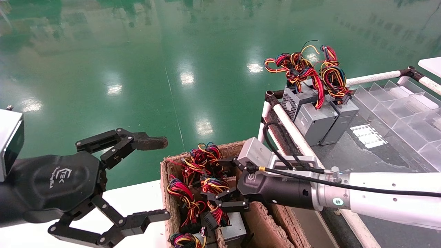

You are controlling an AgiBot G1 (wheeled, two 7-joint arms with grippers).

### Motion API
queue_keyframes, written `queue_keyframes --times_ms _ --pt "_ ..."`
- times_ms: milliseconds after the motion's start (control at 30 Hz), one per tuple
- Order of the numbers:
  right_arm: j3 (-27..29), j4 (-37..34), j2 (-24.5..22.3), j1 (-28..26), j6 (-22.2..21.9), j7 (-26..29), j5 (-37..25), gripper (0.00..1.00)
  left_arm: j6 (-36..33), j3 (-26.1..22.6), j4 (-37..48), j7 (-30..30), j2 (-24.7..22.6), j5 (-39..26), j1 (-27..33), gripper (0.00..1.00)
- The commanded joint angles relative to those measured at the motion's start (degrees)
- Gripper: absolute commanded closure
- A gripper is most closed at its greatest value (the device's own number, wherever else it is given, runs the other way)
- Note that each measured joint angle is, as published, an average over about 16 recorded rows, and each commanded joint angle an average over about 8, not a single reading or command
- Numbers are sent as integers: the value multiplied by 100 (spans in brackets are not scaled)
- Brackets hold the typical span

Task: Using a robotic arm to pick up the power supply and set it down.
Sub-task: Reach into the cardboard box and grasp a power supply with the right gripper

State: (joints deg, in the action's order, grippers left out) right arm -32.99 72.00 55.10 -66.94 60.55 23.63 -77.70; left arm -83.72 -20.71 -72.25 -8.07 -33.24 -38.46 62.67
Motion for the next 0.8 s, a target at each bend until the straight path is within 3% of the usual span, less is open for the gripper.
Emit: queue_keyframes --times_ms 33,367,800 --pt "-16 -23 38 14 -69 22 -52 100 0 0 0 0 0 0 0 0" --pt "3 -68 51 139 -211 -27 -72 100 0 -1 0 0 0 0 0 0" --pt "93 -171 -64 184 -6 -88 197 100 0 -1 0 1 0 1 0 0"
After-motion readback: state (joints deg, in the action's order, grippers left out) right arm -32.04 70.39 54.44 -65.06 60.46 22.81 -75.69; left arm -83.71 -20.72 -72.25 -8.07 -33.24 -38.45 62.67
